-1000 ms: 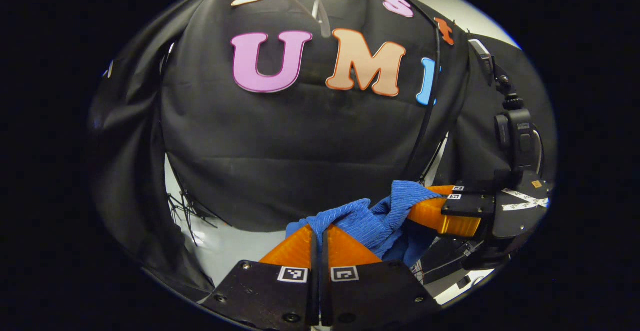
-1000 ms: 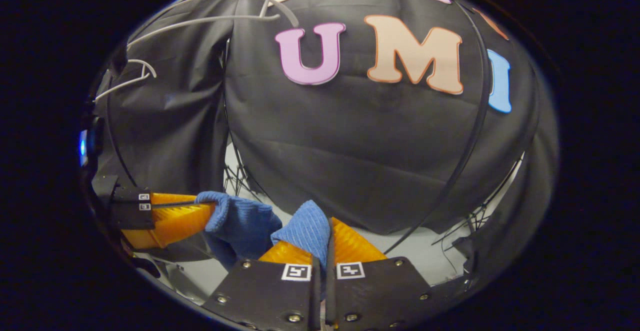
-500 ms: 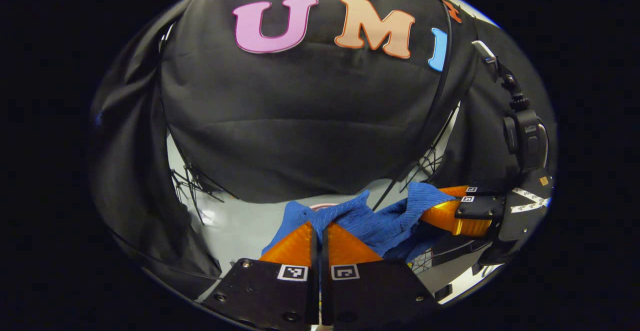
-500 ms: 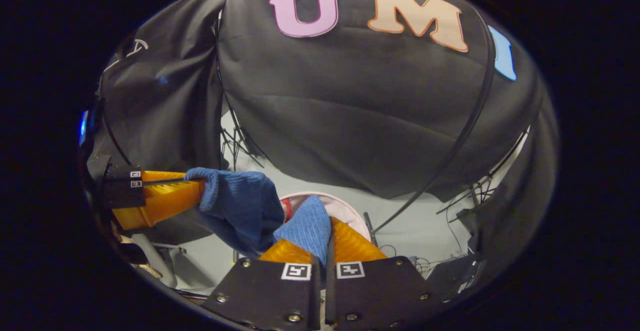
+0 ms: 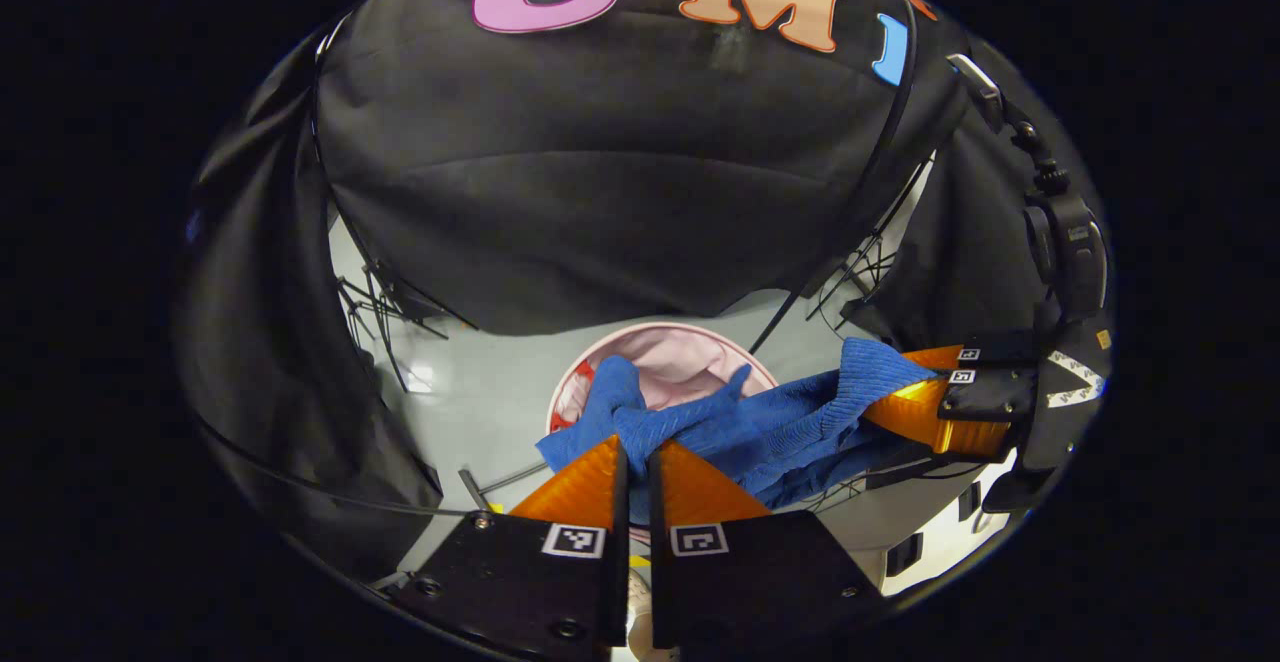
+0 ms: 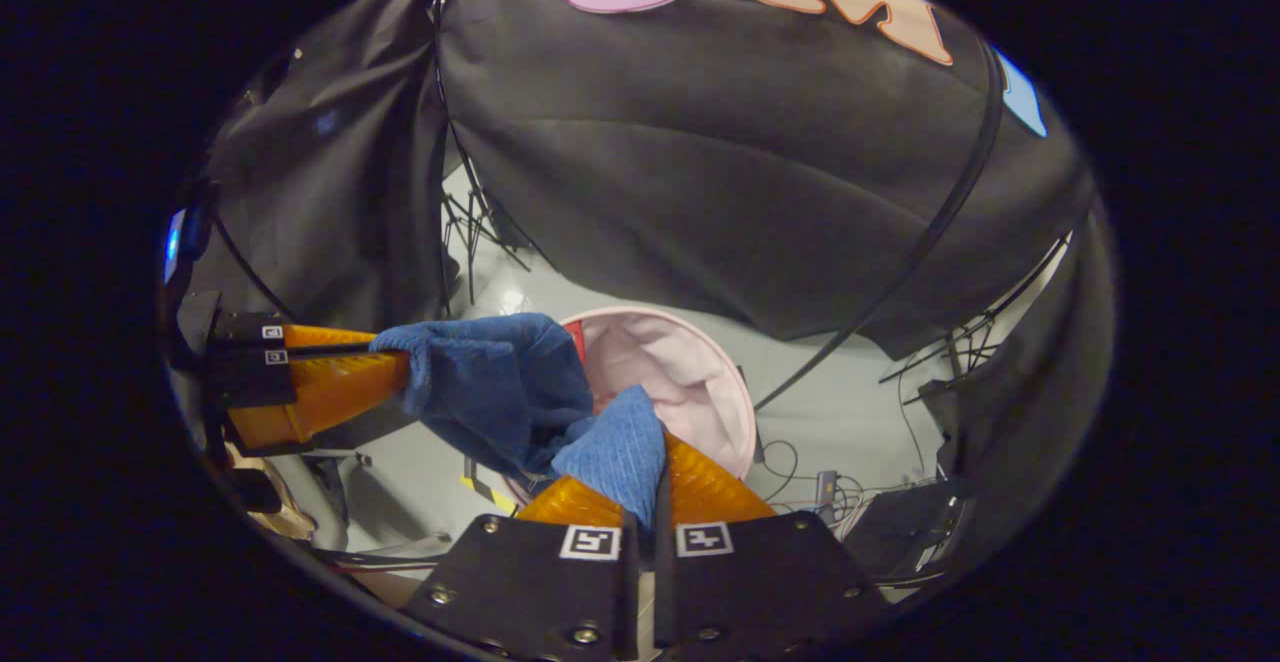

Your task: Grasp the clothes on the hanger with both hands and then place them into the laundry hamper below.

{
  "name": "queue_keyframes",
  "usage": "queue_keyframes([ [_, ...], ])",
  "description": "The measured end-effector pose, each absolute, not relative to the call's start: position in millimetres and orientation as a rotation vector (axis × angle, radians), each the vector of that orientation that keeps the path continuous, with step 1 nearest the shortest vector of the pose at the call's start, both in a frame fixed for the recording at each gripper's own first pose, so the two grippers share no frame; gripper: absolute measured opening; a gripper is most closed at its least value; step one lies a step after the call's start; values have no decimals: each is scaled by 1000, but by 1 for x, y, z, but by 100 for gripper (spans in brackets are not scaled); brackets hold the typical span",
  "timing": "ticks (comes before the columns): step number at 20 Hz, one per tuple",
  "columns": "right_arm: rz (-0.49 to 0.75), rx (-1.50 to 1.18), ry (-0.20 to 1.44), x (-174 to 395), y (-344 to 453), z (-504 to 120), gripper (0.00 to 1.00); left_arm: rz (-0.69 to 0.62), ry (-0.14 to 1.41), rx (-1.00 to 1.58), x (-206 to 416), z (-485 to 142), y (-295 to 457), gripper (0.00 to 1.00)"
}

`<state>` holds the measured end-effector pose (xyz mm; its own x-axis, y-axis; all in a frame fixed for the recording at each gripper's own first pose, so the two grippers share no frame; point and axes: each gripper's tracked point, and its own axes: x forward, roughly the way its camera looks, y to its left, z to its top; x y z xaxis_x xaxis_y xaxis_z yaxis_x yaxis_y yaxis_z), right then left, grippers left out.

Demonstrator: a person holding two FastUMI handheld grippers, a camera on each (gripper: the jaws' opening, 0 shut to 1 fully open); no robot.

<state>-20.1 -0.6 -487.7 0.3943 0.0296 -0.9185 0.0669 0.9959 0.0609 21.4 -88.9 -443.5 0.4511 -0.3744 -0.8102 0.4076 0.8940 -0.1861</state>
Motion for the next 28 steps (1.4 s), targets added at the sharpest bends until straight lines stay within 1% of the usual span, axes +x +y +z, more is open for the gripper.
queue_keyframes([
  [1, -23, 96, 1181, -25, 2, -492, 9, -482, 990, 29, 22, -442, -90, 16],
  [2, -23, 96, 1204, -31, 1, -496, 11, -485, 982, 23, 24, -441, -93, 12],
  [3, -20, 107, 1204, -35, 3, -497, 13, -487, 979, 24, 26, -437, -94, 26],
  [4, -23, 116, 1200, -35, 3, -495, 21, -487, 979, 30, 27, -437, -95, 30],
  [5, -27, 119, 1195, -38, 3, -492, 20, -486, 983, 32, 24, -439, -93, 31],
  [11, -25, 109, 1110, -17, 0, -467, 21, -503, 949, 39, 22, -427, -94, 31],
  [17, -18, 105, 1003, 8, 7, -424, 20, -508, 860, 12, 36, -387, -102, 31],
  [21, -37, 120, 889, 33, 5, -381, 20, -512, 747, -19, 55, -338, -109, 31],
  [28, -104, 136, 609, 78, -16, -259, 20, -554, 499, -74, 81, -221, -127, 30],
])
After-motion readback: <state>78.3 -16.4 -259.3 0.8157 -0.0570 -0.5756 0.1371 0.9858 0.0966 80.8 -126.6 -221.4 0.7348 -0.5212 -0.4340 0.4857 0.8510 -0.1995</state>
